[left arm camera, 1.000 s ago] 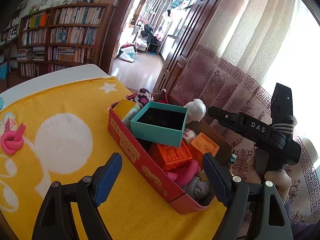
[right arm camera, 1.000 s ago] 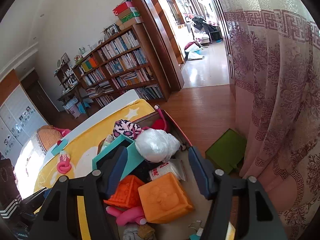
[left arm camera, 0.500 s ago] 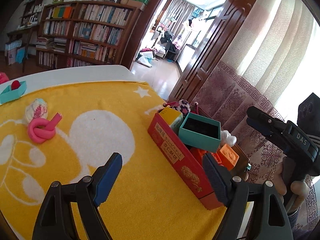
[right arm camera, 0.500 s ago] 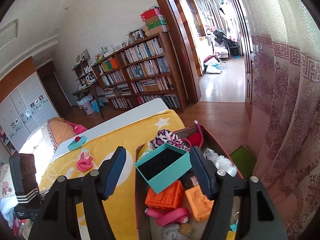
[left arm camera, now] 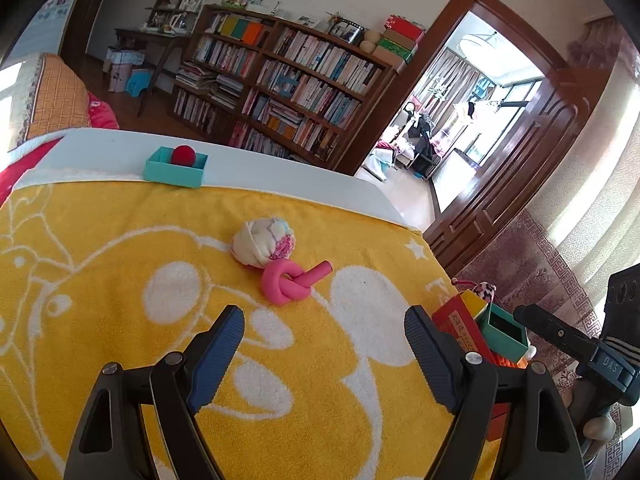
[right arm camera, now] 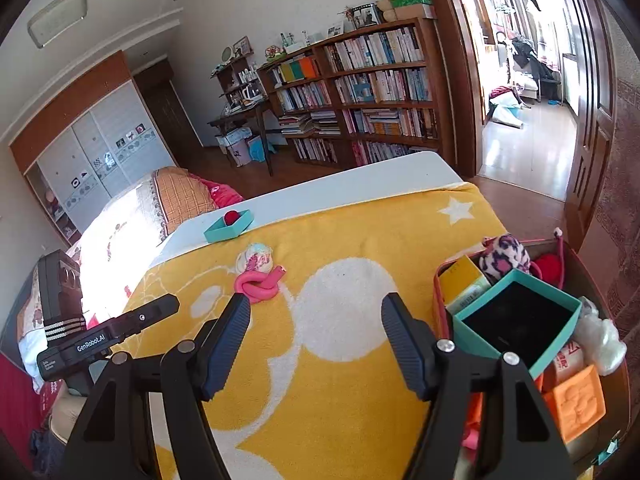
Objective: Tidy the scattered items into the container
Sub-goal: 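Move both grippers back over the second pink foam knot and knitted ball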
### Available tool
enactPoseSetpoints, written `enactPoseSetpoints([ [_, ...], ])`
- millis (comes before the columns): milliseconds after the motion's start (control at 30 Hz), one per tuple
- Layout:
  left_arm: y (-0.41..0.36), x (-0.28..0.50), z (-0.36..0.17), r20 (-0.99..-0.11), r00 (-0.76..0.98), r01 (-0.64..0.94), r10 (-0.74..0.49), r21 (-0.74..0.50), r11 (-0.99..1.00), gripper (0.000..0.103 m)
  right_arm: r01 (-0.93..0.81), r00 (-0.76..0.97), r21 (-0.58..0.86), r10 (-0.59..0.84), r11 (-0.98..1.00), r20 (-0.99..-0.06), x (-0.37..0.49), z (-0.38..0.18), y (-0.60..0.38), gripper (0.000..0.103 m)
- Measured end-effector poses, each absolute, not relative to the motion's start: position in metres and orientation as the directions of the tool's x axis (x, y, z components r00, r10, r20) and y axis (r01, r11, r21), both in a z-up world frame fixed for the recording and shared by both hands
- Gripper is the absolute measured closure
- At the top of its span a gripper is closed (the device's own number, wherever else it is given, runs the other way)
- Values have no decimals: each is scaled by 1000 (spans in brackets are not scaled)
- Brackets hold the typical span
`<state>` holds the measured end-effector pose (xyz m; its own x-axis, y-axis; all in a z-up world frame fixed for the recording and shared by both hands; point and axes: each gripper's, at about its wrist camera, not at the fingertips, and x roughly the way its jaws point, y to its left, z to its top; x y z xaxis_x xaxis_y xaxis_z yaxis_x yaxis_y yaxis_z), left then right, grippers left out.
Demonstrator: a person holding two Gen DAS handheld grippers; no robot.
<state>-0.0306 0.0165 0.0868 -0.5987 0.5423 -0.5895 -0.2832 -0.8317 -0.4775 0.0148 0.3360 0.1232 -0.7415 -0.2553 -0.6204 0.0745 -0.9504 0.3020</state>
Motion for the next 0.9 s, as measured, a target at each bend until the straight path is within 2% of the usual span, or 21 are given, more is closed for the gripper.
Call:
enactPoseSetpoints([
  [533,-44,-58,54,-599,-616,-154,512,-545,-824,19,174,-554,237,-294,-956,-779,-85,44,229,31],
  [900,-57,-65,36,-610,-607,-107,510,-573,-812,19,167,-519,229,-283,-959,-807,-124,13,209,31],
])
